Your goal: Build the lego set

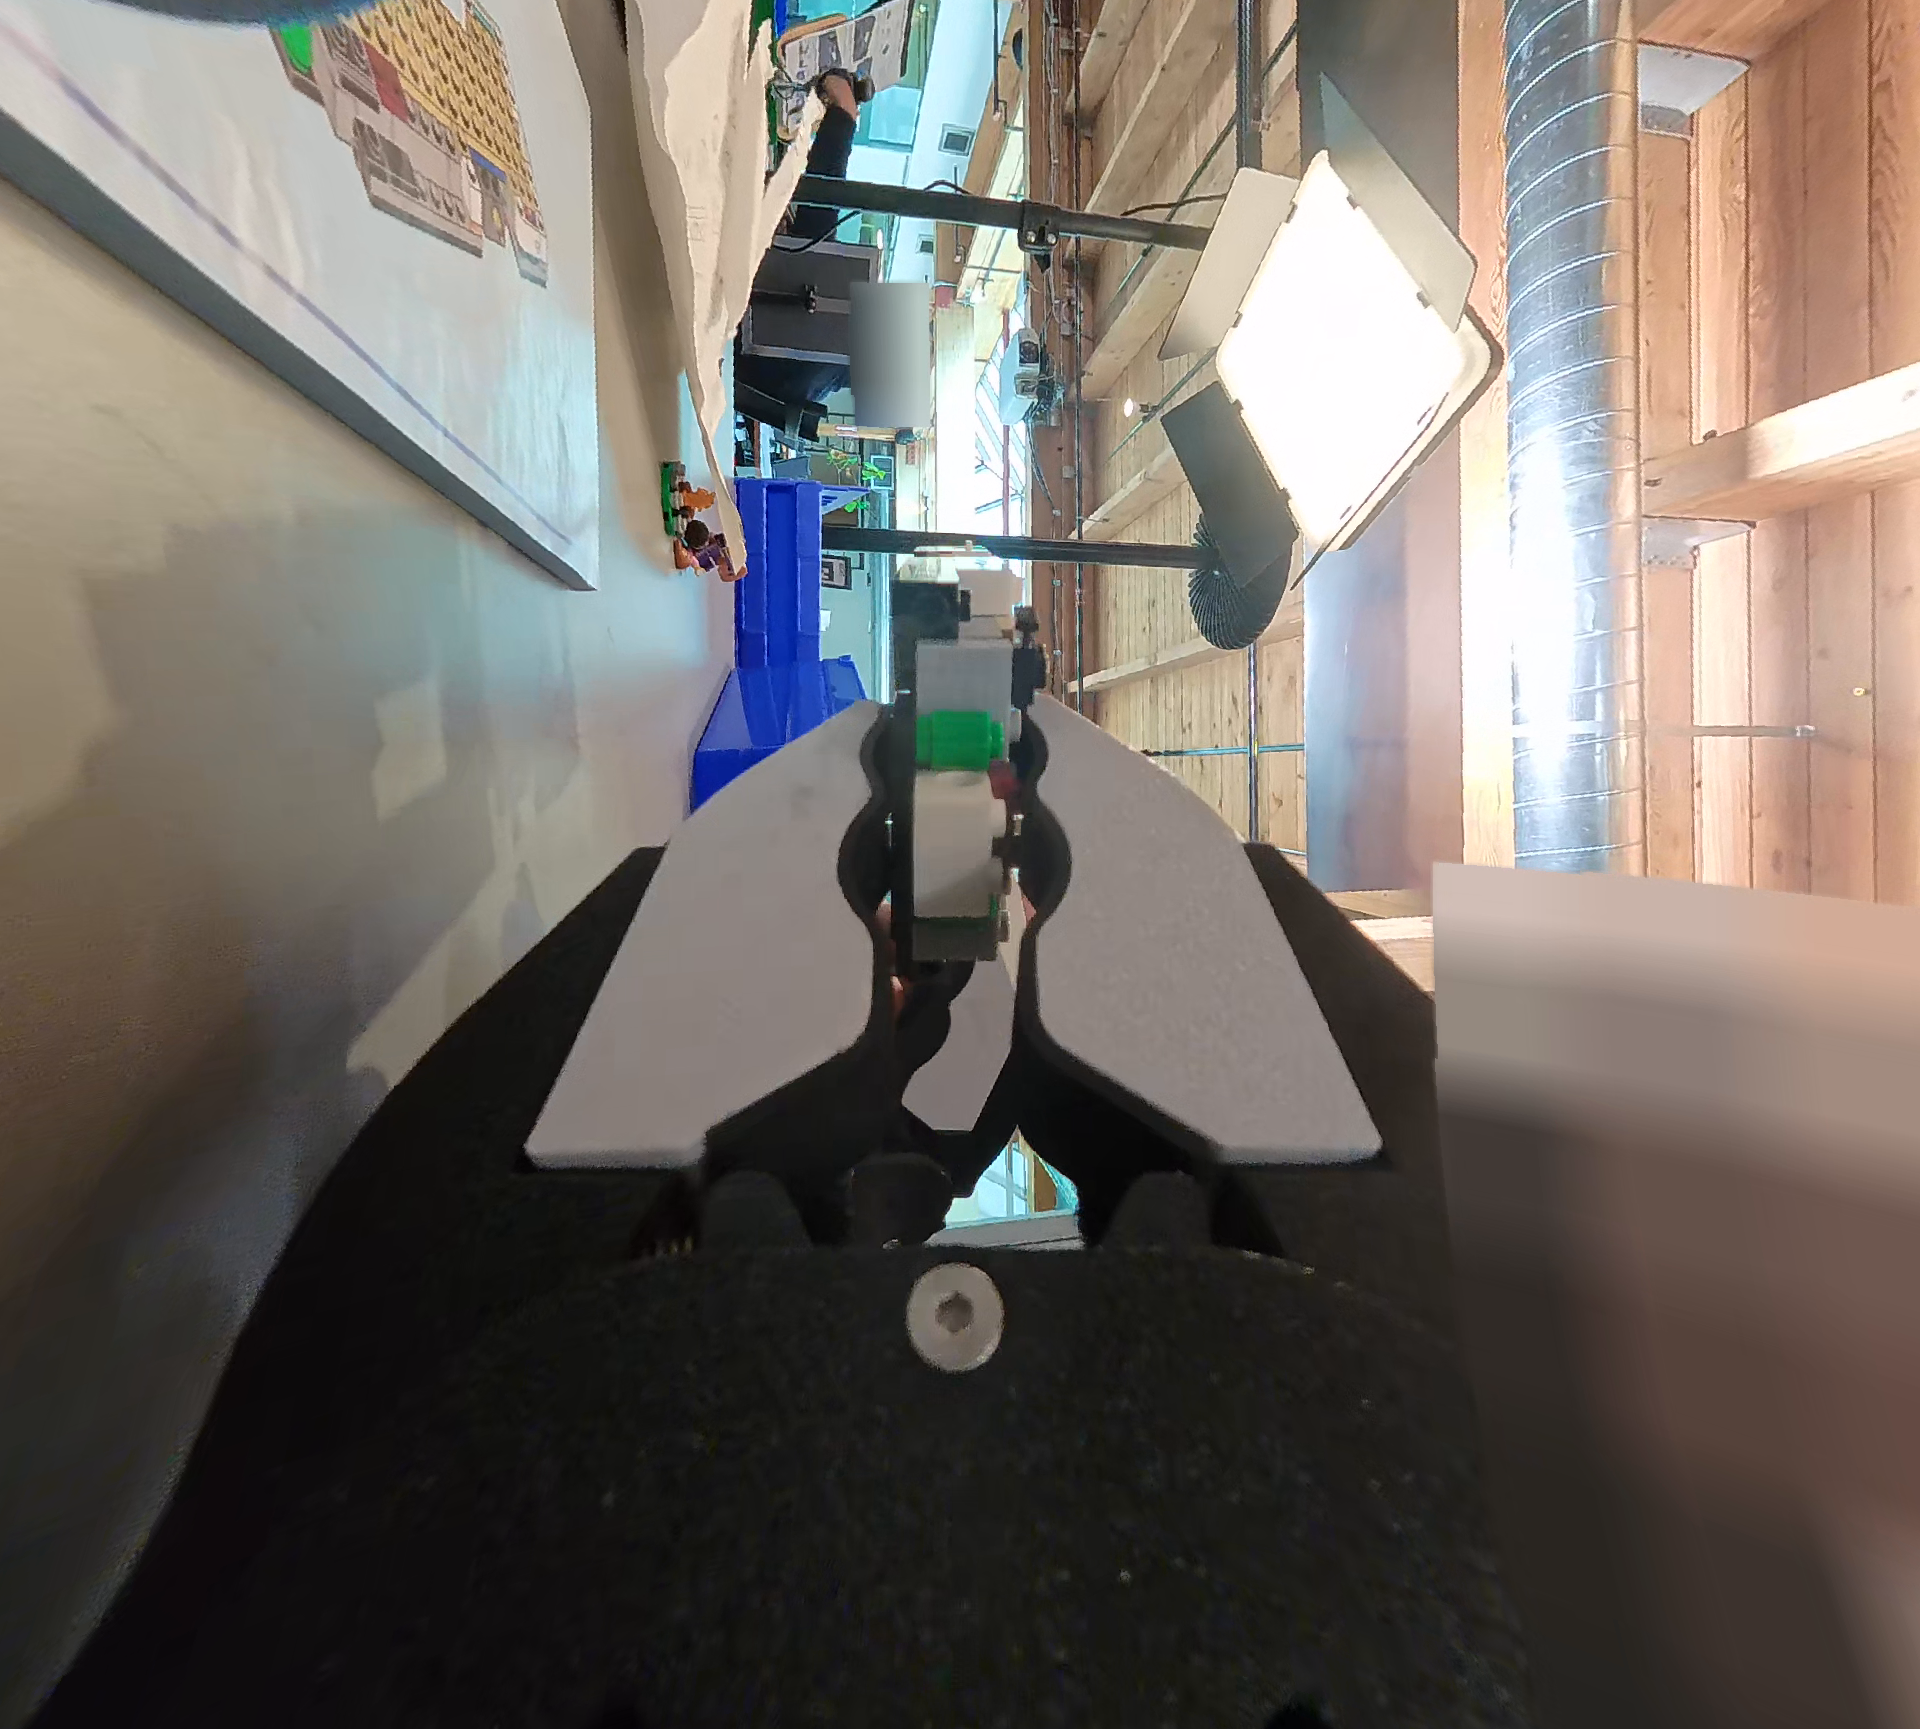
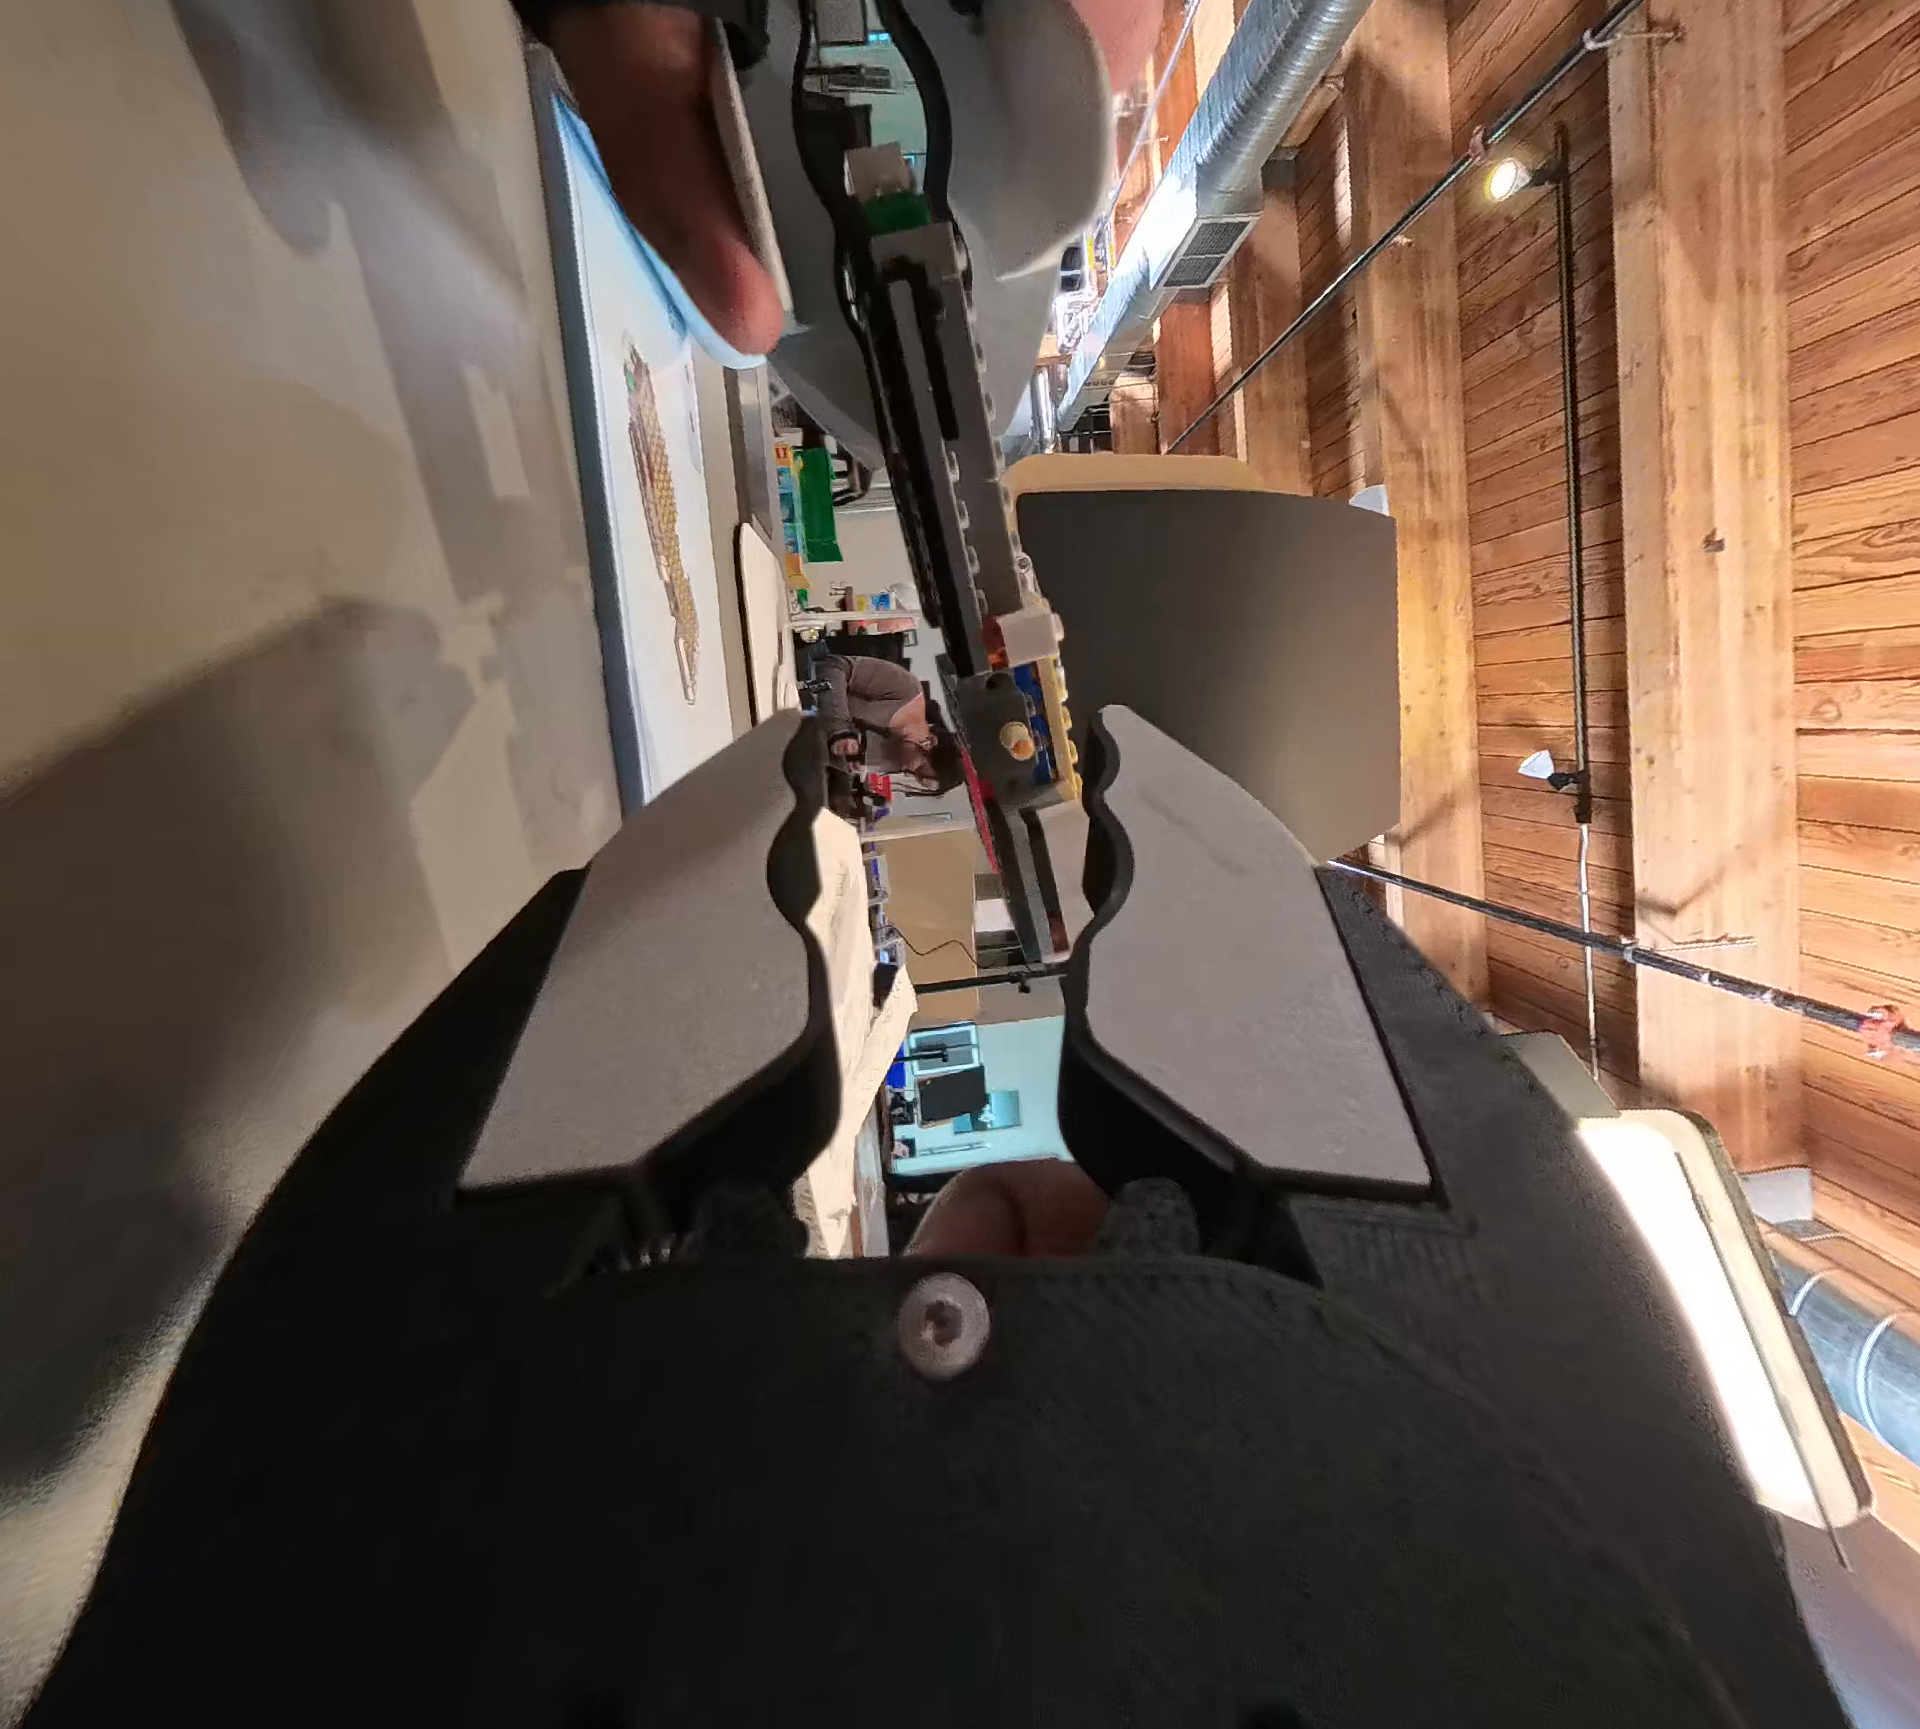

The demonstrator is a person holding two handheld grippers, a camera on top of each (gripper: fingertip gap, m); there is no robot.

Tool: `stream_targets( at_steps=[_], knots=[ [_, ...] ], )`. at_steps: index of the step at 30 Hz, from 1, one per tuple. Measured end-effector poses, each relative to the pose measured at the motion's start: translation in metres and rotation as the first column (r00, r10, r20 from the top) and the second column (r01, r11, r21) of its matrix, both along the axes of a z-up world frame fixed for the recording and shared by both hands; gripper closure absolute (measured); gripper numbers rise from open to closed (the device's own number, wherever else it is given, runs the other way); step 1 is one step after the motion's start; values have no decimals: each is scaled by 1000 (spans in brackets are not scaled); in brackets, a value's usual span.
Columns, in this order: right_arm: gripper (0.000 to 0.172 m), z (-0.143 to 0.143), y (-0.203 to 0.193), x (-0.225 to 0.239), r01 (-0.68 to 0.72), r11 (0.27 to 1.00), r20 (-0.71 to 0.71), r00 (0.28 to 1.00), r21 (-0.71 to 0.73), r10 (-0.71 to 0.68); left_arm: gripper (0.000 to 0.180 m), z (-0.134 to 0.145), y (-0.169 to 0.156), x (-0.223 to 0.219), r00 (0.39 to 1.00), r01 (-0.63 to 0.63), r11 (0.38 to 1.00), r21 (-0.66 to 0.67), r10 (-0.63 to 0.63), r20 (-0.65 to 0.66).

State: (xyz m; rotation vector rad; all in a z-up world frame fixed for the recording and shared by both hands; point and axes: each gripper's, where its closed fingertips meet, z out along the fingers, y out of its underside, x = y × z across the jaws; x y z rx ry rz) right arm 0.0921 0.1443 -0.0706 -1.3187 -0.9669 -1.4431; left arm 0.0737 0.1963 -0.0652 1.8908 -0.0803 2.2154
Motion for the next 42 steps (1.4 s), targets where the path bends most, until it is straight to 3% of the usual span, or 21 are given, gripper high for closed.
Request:
stream_targets(
  at_steps=[10,22,42],
  knots=[
    [126,0,2,4,28,999,102,994,15,-30,161,0,-4,1,1000,26,1000,-7,-26,12],
    [129,-1,5,27,80,997,105,991,14,-81,162,-7,-5,3,999,2,995,98,2,-46],
    [132,1,10,25,84,996,78,993,18,-85,162,-8,-17,5,998,23,990,138,-15,-59]
  ],
)
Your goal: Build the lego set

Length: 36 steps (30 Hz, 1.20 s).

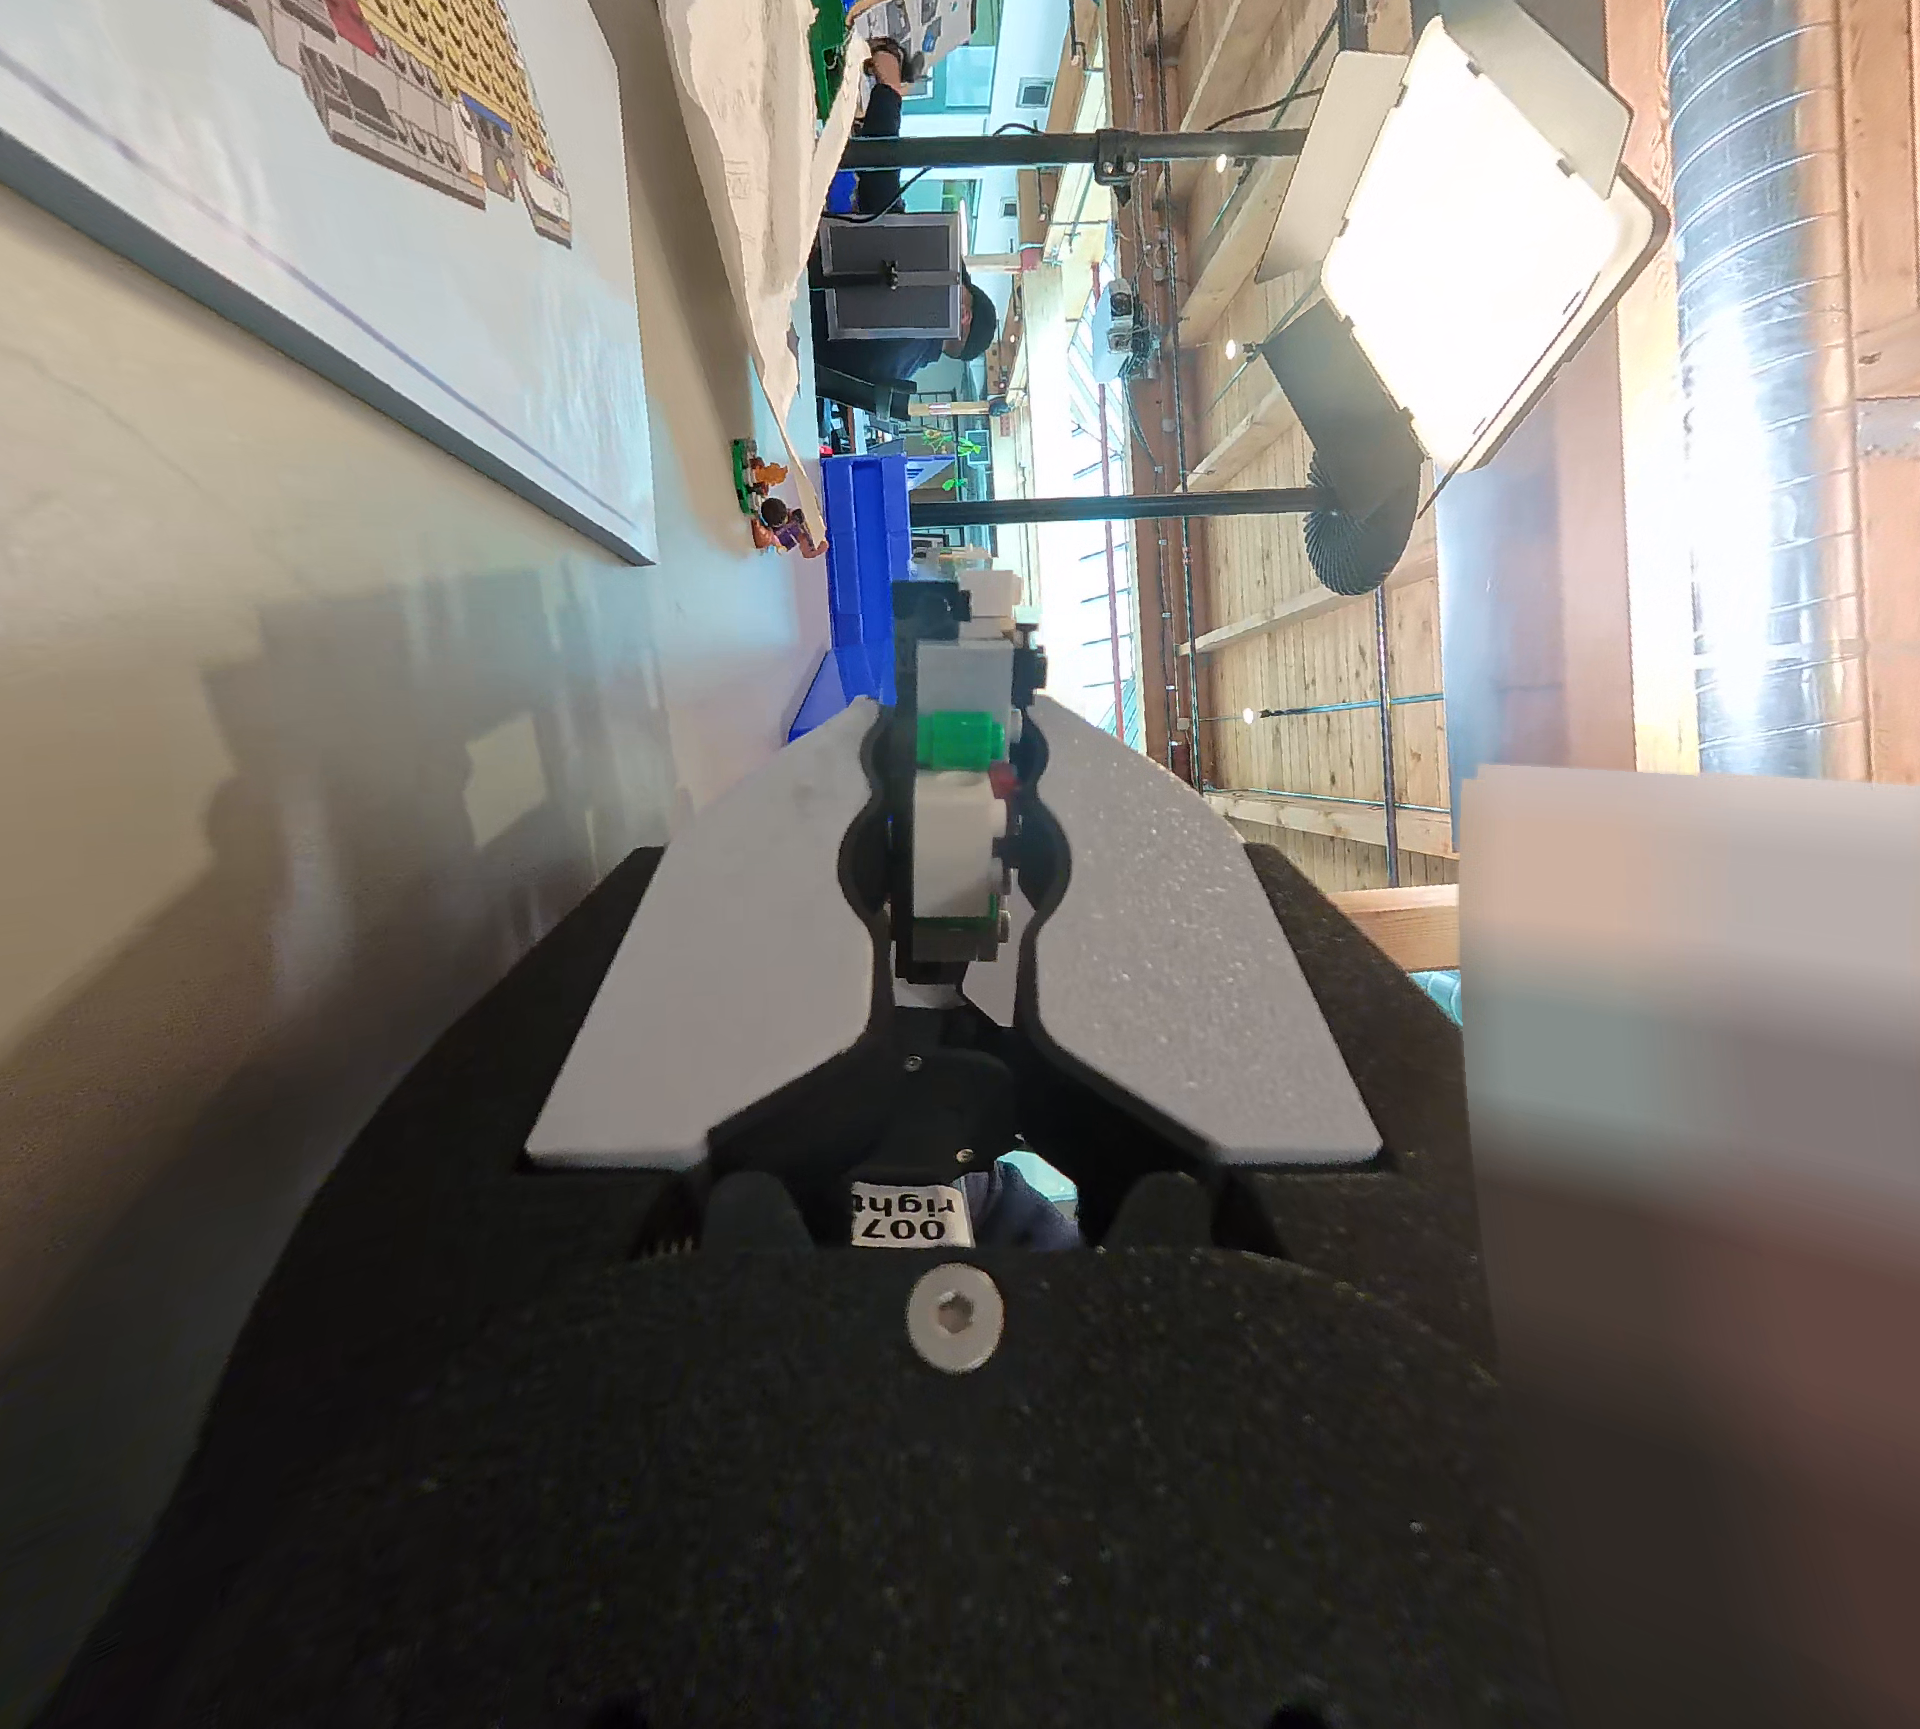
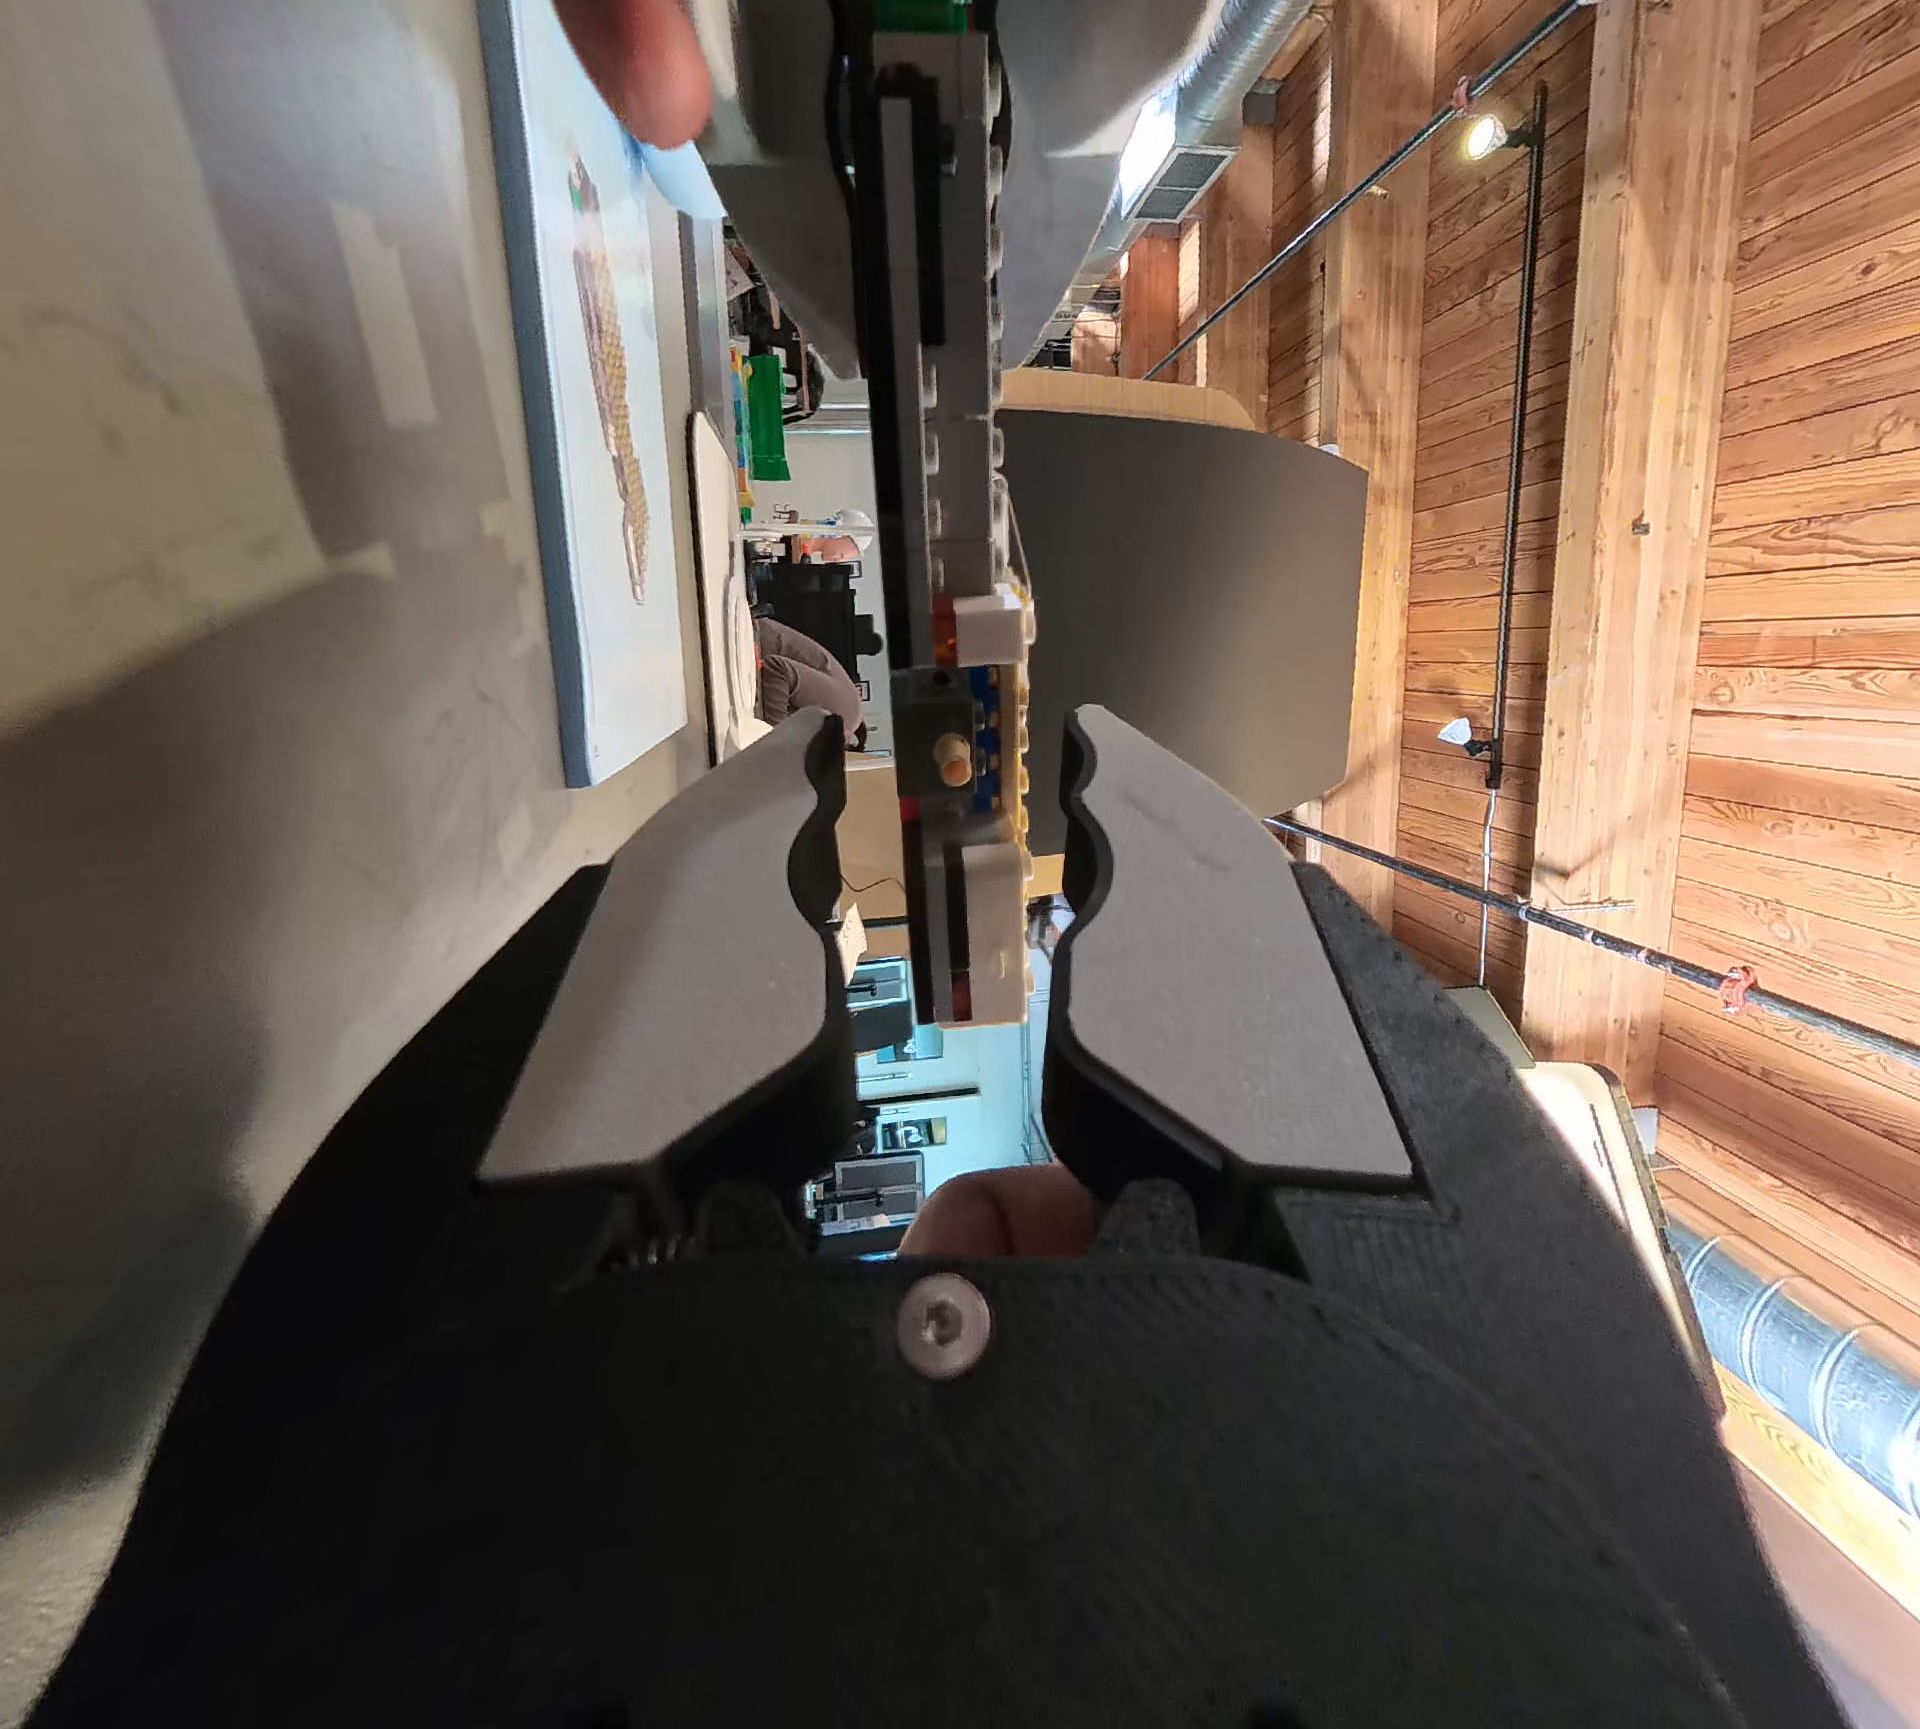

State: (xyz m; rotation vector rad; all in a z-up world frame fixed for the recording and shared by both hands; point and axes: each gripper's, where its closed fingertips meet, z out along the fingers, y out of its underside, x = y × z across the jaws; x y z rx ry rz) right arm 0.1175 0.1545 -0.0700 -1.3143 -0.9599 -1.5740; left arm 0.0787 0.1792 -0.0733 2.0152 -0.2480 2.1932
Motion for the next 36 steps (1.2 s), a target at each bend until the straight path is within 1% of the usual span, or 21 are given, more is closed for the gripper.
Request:
stream_targets(
  at_steps=[7,30,34,36],
  knots=[
    [136,0,1,2,6,1000,-15,1000,-4,-6,162,-1,-2,0,1000,3,1000,-4,-3,-4],
    [135,1,6,10,36,999,-98,995,1,-35,161,-4,-14,2,999,34,999,8,-34,-21],
    [138,0,6,11,42,999,-100,994,-6,-43,161,-4,-15,2,999,36,999,9,-36,-18],
    [143,0,5,12,43,999,-100,994,-6,-43,161,-3,-15,2,999,37,999,10,-37,-13]
  ],
)
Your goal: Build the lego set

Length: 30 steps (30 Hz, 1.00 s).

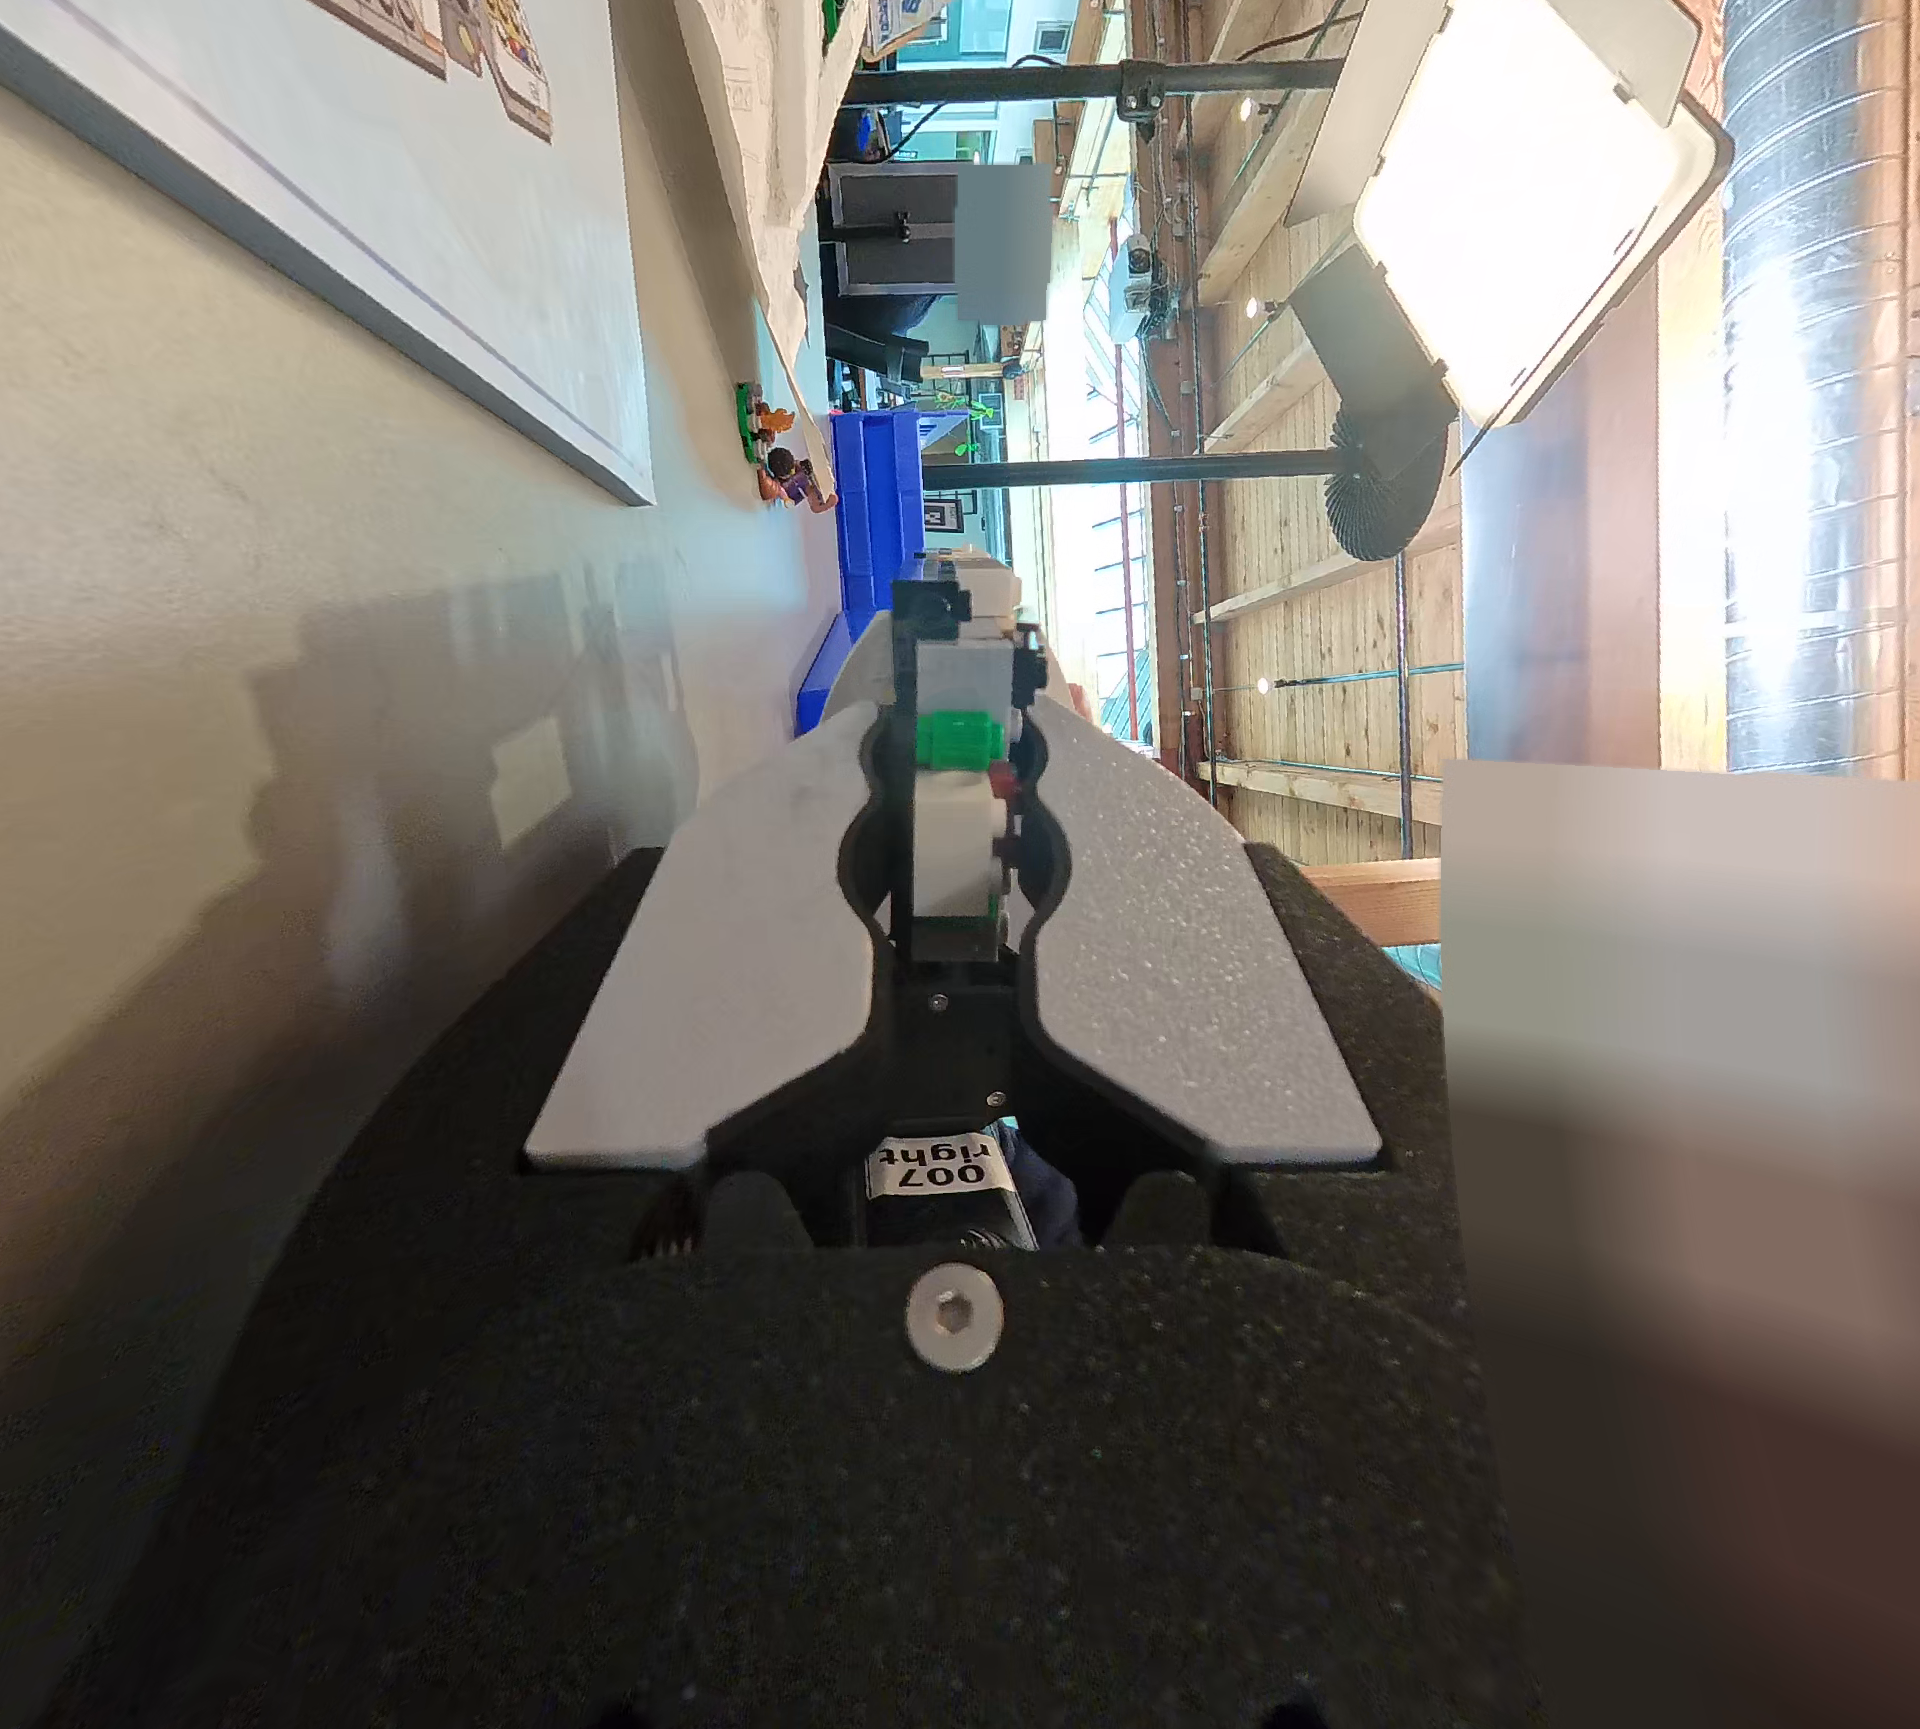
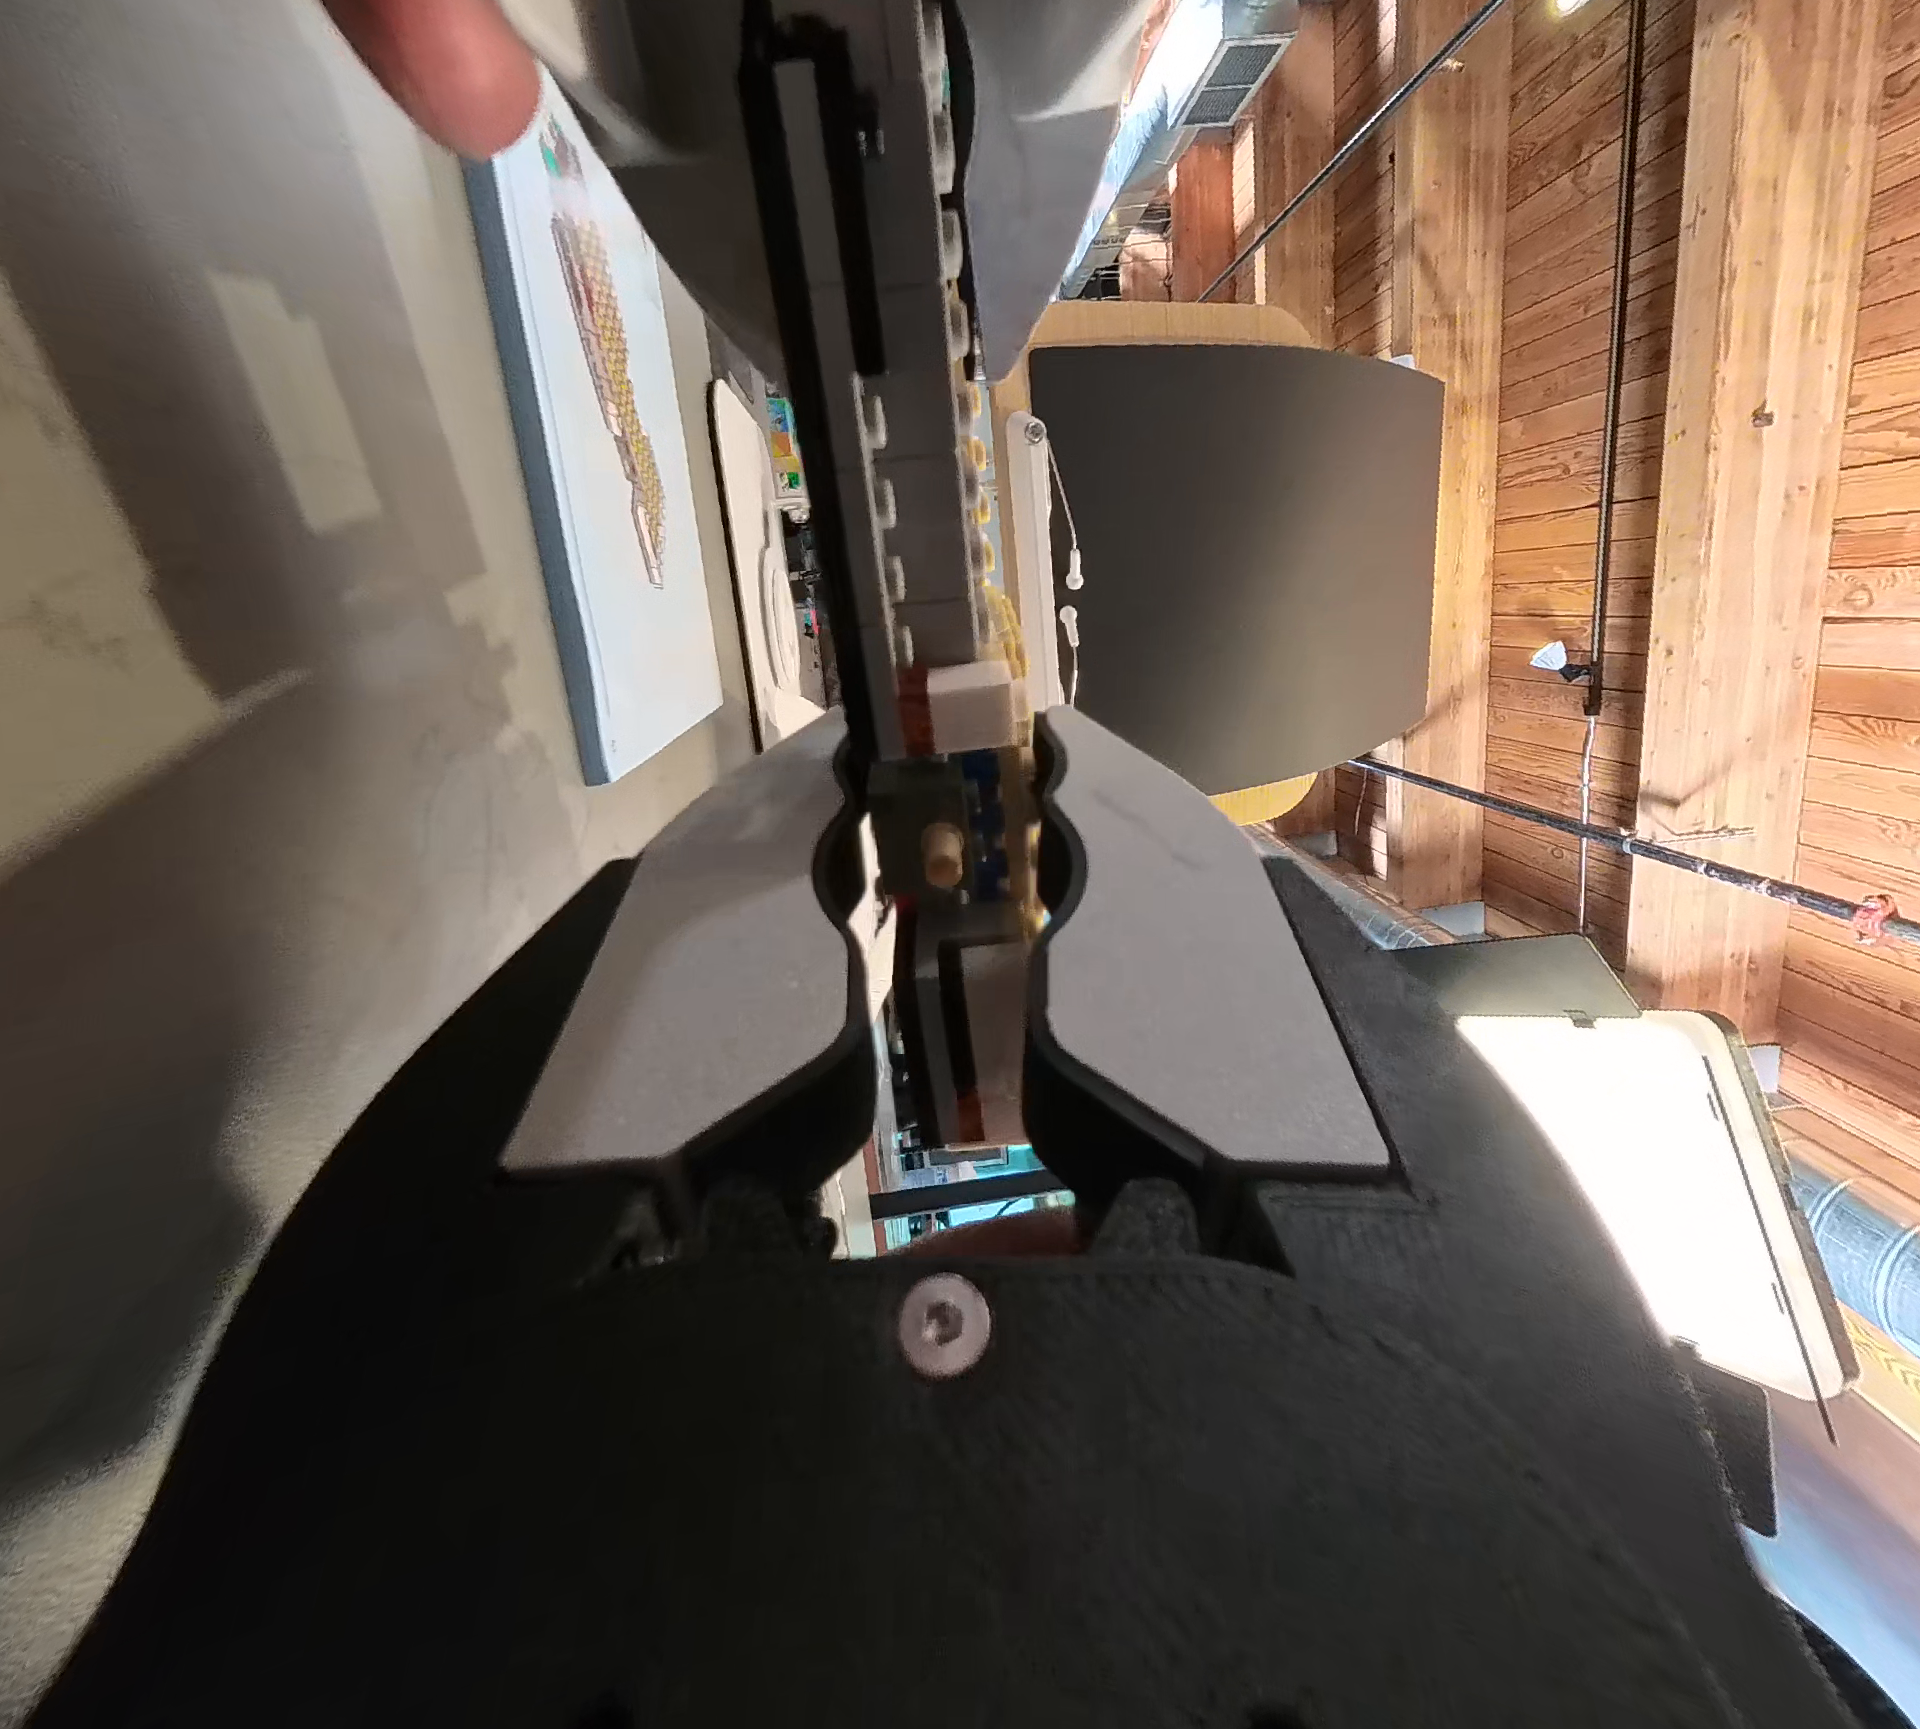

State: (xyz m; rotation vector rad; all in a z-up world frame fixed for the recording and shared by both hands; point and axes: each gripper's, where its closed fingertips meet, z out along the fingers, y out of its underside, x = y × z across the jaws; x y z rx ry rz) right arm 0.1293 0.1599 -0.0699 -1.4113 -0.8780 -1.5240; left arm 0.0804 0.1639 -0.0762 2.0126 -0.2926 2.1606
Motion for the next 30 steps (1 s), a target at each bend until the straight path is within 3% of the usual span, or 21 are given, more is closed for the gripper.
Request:
stream_targets(
  at_steps=[30],
  knots=[
    [146,-3,-3,3,22,998,21,1000,-55,-21,161,-2,-2,1,1000,12,1000,12,-12,-2]
  ],
)
